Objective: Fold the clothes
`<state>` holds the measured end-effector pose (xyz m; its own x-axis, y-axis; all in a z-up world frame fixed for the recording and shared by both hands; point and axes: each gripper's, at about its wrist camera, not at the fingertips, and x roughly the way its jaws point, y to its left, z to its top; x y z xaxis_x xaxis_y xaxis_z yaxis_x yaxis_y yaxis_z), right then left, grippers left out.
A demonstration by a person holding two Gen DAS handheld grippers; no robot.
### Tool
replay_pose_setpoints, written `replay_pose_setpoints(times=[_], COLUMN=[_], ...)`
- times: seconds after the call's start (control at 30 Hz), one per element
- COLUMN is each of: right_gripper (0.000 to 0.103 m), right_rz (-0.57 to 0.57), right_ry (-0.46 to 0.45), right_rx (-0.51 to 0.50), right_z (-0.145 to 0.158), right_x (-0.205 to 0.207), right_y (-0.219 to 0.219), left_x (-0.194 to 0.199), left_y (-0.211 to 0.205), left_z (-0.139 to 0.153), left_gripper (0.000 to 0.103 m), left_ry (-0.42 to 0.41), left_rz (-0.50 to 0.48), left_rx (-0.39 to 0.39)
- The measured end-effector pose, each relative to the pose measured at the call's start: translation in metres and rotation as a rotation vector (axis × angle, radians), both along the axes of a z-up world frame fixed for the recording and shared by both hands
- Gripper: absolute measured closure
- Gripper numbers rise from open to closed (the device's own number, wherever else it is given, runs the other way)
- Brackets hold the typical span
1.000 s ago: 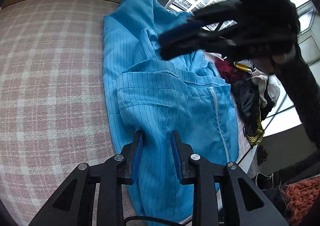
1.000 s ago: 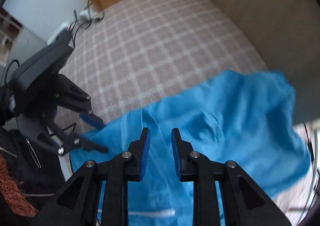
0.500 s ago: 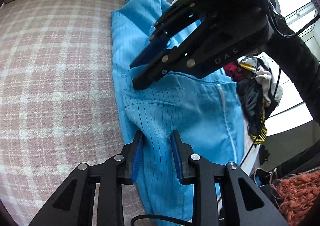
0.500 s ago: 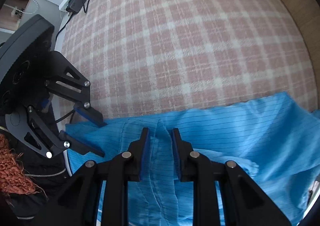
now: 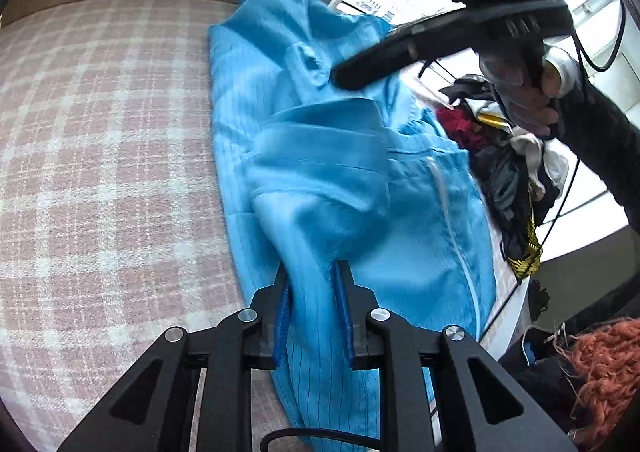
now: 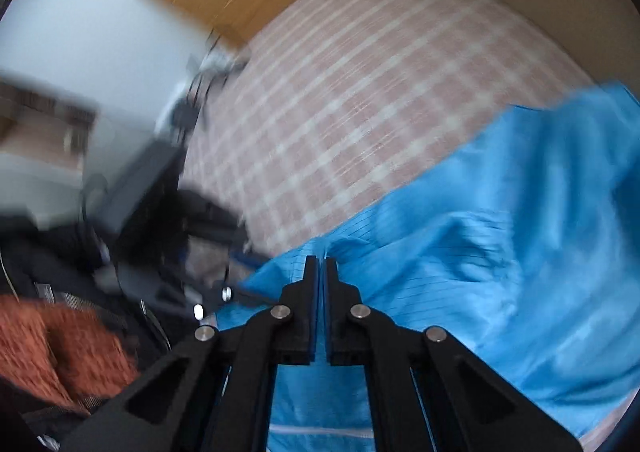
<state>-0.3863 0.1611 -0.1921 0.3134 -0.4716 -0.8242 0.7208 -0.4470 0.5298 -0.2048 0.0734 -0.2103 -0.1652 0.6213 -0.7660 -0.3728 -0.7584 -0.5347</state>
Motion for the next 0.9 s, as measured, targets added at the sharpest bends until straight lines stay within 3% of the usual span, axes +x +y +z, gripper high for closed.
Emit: replay_pose_setpoints(times=[0.07,0.17,0.3,0.4,0.5,0.53,0.57,0.63,0.77,0.9], right_gripper=[0.101,0.100,0.100,0.100,0.099,0.093,0.079,0.062,0.062,0.062], right_rz=[-0.096,-0.103,-0.114,-0.183,-0.322,-0.380,-0.441,-0.564,-0.769,-0.821], right_ry=[0.028,0.014,0.076,0.101,0.134,0.140,0.138,0.126,0.058,0.049], right_rx=[0.013,0.011,0.010,0.016,0.053,0.057,0.060,0.065,0.029,0.030], right_z=[-0.002,0.003,0.014,0.016,0.014,0.013,0.012,0.007,-0.010,-0.032], right_x=[-0.014,-0.013,0.009,0.033,0.058,0.067,0.078,0.104,0.160,0.211], right_y=[0.011,0.016,0.032,0.066,0.120,0.142,0.164,0.209,0.275,0.294], left_x=[-0.007,-0.020,-0.037,-0.047,-0.055,-0.055,-0.056,-0.050,-0.014,0.032], left_y=[-0.003,-0.009,-0.006,0.000,0.001,0.000,-0.003,-0.015,-0.025,-0.034], left_z=[-0.005,-0.004,0.006,0.009,0.012,0.014,0.017,0.025,0.033,0.033], left_gripper=[0.084,0.072,0.072,0.075,0.075,0.075,0.074,0.068,0.066,0.060], left_ry=[-0.030,-0.049,-0.009,0.018,0.032,0.030,0.025,-0.002,-0.055,-0.093], left_rz=[0.017,0.046,0.045,0.031,0.026,0.026,0.025,0.022,0.010,-0.024], left_rx=[0.000,0.011,0.030,-0.014,-0.068,-0.072,-0.071,-0.047,-0.052,-0.076])
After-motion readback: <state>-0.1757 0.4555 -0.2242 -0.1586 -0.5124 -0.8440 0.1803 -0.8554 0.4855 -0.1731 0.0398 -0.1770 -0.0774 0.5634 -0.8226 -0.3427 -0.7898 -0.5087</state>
